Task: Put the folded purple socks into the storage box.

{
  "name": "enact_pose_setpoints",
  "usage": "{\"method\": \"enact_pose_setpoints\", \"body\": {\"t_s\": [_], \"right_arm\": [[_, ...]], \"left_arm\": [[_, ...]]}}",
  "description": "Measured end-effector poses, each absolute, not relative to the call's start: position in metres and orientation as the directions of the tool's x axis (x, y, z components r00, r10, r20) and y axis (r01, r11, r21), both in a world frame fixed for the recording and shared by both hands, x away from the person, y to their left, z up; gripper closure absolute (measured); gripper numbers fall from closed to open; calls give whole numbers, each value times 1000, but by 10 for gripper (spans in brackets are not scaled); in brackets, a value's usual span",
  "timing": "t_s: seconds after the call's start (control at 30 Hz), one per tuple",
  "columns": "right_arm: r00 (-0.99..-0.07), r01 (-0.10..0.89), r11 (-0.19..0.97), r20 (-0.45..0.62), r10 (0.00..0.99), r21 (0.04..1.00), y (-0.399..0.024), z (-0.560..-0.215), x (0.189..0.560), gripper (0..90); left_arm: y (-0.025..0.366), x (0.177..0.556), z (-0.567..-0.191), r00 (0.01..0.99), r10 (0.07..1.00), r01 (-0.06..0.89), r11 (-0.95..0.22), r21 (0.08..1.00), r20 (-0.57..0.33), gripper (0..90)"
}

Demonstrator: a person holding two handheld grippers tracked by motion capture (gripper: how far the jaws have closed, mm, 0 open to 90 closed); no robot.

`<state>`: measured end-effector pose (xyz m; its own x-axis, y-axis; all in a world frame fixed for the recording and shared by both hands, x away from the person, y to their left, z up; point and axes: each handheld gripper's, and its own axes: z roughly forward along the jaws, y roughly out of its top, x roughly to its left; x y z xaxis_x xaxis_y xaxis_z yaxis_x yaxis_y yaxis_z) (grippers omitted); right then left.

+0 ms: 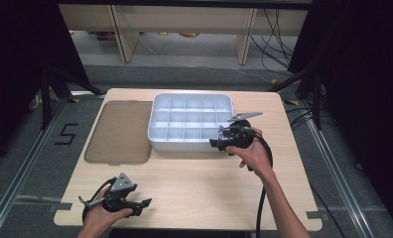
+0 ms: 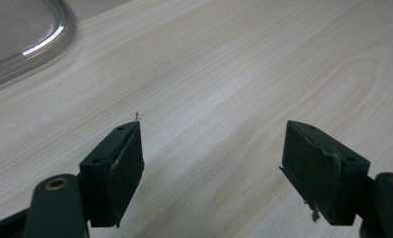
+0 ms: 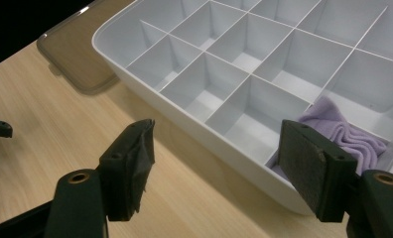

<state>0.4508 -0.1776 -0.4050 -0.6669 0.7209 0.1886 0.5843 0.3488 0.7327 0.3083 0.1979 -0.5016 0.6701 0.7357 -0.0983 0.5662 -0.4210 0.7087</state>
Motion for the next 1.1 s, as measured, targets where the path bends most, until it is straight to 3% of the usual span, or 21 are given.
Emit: {"method": "enact_pose_setpoints", "body": {"t_s": [0.33, 0.37, 0.63, 1.1], "right_arm": [[-645, 616, 322, 225, 731, 719, -179, -412, 436, 315], [-673, 579, 337, 203, 711, 742, -181, -414, 439, 316], [-668, 584, 339, 199, 717, 737, -182, -417, 432, 302], [-681, 582, 317, 236, 694, 749, -178, -424, 412, 219]], "left_arm": [[198, 309, -502, 674, 732, 564, -424, 709, -99, 236], [197, 308, -503, 660, 743, 575, -409, 709, -107, 236], [198, 308, -502, 675, 731, 564, -424, 709, -99, 236], [197, 308, -501, 660, 744, 570, -406, 715, -104, 236]]}}
